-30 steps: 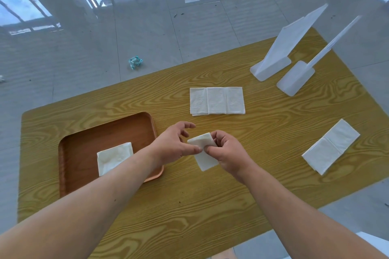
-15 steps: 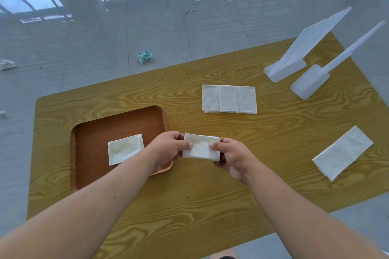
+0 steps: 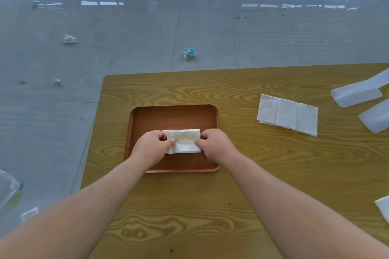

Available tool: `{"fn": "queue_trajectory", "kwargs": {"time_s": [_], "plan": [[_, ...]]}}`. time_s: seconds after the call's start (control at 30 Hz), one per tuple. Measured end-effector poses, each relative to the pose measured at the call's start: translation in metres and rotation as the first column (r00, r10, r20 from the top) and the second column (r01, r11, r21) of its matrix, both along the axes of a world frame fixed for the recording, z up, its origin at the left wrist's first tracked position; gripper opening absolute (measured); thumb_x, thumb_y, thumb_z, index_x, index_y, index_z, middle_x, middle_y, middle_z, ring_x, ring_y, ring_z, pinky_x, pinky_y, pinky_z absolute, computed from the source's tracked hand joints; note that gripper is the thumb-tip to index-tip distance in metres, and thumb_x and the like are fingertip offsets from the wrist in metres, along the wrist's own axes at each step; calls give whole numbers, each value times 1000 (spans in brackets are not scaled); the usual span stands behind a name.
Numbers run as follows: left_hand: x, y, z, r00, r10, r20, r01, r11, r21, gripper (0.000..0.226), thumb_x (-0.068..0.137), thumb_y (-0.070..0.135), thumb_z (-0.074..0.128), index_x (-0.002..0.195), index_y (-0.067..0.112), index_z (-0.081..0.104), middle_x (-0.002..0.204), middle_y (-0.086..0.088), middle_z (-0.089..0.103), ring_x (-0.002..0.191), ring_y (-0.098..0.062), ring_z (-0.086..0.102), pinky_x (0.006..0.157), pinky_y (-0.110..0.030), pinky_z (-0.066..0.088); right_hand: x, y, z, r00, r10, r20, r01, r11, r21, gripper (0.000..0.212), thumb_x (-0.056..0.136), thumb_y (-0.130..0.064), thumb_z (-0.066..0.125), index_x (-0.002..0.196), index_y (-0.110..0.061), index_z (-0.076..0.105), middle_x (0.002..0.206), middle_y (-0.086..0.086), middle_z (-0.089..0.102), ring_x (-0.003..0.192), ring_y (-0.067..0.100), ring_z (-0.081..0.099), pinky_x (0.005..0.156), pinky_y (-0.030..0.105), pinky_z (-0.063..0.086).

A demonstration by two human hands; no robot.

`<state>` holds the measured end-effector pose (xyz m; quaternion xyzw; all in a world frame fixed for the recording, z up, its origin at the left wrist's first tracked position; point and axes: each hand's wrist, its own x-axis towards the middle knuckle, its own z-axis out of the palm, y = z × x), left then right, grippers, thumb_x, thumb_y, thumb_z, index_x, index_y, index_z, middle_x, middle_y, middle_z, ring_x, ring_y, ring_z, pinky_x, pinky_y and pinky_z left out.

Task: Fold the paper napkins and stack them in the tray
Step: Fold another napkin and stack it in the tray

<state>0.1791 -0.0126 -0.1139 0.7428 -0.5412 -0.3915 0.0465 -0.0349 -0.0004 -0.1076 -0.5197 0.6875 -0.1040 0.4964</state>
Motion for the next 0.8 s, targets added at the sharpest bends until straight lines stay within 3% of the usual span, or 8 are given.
{"fn": "queue_trajectory", "kwargs": {"time_s": [0.23,0.37,0.5,0.57,0.63,0.73,0.8], "plan": [[18,-3,-8,985,-61,163,67,997,-32,33,89,58,67,74,30,65,69,9,69,64,-13,64,52,-31,40,24,-6,-6,929,190,-318,-222,973,-66,30,99,-38,54,73,-22,54,72,-5,61,67,18,58,51,32,39],[13,-3,-7,974,-78,211,91,995,-52,29,88,54,68,74,30,61,72,9,67,67,-11,61,52,-32,40,26,-7,-11,870,255,-423,-321,943,-92,29,100,-43,53,82,-22,60,78,-4,65,73,21,64,54,32,44],[1,-5,6,972,-87,218,122,980,-156,18,82,41,61,71,27,54,71,9,63,68,-14,58,53,-33,41,7,2,-10,882,170,-440,-319,902,-290,31,98,-44,53,77,-23,55,70,-8,58,67,19,58,51,32,40],[-14,-8,16,961,-166,221,208,962,-179,17,83,39,58,71,28,53,71,9,62,68,-15,57,52,-32,40,-22,6,-10,915,10,-402,-203,874,-442,22,97,-42,55,84,-23,58,82,-6,60,80,18,56,64,34,47],[-37,-13,24,939,-268,217,309,933,-183,19,88,41,58,73,29,54,73,10,61,72,-16,58,55,-32,40,-63,10,-13,903,-153,-402,-82,857,-508,24,96,-37,58,111,-18,62,108,2,64,104,24,56,91,38,49],[-79,-20,32,876,-441,193,475,857,-199,21,92,48,59,81,30,58,79,12,61,79,-15,59,59,-32,40,-129,13,-20,823,-231,-519,6,918,-398,54,98,-34,54,146,-12,44,146,15,50,137,36,41,117,47,31],[-109,-20,32,796,-572,198,605,767,-215,22,94,50,59,93,29,62,90,13,62,89,-16,60,67,-30,43,-164,18,-24,783,-148,-604,1,971,-238,65,102,-41,45,159,-15,26,165,15,29,152,37,21,125,48,16]]}}
